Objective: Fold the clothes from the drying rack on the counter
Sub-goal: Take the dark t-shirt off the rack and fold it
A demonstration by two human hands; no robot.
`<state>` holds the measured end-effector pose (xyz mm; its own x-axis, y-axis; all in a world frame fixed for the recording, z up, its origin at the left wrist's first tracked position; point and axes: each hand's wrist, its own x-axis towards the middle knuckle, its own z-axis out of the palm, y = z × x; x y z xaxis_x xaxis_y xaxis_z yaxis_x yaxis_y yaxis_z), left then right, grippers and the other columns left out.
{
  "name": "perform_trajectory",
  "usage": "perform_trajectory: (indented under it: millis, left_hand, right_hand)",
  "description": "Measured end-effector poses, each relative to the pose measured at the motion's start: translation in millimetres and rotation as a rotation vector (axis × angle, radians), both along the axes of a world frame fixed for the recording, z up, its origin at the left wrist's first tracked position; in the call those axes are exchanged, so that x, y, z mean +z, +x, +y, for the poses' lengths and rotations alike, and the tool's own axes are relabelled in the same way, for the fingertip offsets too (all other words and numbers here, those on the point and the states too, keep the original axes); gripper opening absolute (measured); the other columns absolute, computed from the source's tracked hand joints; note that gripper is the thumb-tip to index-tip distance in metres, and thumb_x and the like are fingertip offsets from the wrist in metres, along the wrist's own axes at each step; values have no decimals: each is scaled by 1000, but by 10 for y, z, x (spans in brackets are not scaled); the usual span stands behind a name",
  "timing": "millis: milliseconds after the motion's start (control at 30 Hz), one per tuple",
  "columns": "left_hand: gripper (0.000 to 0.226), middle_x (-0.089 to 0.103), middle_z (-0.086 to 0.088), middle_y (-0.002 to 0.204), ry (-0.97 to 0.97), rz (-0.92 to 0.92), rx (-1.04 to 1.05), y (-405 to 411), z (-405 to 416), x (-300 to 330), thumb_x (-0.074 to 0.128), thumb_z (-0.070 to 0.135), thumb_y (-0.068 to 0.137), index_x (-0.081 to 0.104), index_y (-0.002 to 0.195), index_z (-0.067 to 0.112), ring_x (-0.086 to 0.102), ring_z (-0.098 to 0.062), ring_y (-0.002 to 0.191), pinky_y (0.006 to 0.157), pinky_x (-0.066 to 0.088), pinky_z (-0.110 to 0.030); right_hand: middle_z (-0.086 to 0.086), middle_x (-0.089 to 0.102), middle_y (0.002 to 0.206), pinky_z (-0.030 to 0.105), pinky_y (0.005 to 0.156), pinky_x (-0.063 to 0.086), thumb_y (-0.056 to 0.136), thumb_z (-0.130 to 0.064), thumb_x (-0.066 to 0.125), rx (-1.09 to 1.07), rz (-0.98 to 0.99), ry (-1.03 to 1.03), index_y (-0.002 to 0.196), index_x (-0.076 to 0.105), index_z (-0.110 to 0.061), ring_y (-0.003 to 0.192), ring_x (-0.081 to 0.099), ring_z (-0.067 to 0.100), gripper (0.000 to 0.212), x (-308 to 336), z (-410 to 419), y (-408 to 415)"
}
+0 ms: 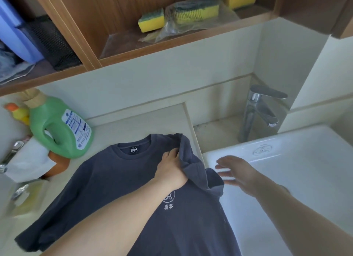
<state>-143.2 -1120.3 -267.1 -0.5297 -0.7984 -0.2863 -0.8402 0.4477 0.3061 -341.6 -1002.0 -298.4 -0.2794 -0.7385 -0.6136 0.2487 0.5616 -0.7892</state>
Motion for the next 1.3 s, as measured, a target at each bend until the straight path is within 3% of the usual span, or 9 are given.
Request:
perform_trajectory:
  millis: [100,233,500,633,733,833,933,1067,1300]
  left_hand:
    - [67,39,11,145,58,-28,5,40,-47,-35,58,50,91,33,150,31,29,-19,141,101,42,-36]
    - [96,28,7,157,89,-144,-38,48,-98,-56,56,63,77,19,159,27,21,-26,146,112,39,-42]
    - [91,30,-2,154,108,-318,-94,-93,-125,106,62,52,85,19,158,18,29,-31,141,108,45,-52]
    - [65,28,-10,158,12,-437,-248,-190,-40,213,47,40,102,25,159,20,27,-36,142,115,35,-47]
    - [65,28,-14,162,-33,-460,-317,-188,-17,207,39,46,104,24,160,16,24,-39,146,116,28,-48]
    - [86,26,-13,162,5,-396,-207,-130,-80,116,51,68,92,30,155,13,25,-42,145,114,34,-48]
    - [93,21,-11,165,15,-387,-207,-122,-96,119,56,71,89,26,157,15,21,-43,147,113,36,-48]
    - [104,8,-11,169,58,-402,-212,-144,-75,161,57,74,86,8,162,24,9,-43,151,116,33,-52]
    - [129,-24,8,168,164,-446,-200,-240,-143,249,69,80,69,-15,159,41,-8,-44,153,118,28,-58]
  right_hand:
    - [-3,71,115,43,102,51,81,-17,67,177,61,-172,109,68,-22,107,65,17,29,293,4,89]
    - [-6,62,118,14,73,47,86,-5,62,528,235,-181,123,62,-29,91,61,4,45,596,20,266]
    - [7,61,104,30,82,54,85,-12,69,593,600,-267,116,69,-16,97,64,24,31,803,137,559]
    - [-8,58,75,19,66,48,86,-16,63,416,778,-298,76,61,-27,71,55,13,15,731,133,579]
    - [-9,61,70,14,57,44,88,-15,57,300,714,-236,76,58,-24,65,56,8,15,762,91,413]
    - [0,58,63,27,57,45,91,-12,52,-154,646,-252,74,58,-11,56,53,17,18,856,-16,25]
    - [9,64,78,35,67,48,99,-21,50,-622,225,-340,83,59,-14,65,60,23,19,902,-33,-370]
    - [2,59,98,44,84,44,94,-57,57,-481,170,-29,97,61,-24,93,58,26,32,508,100,-451]
    - [11,41,147,55,100,45,97,-57,56,-325,-120,304,143,40,-20,122,52,44,62,-196,243,-81]
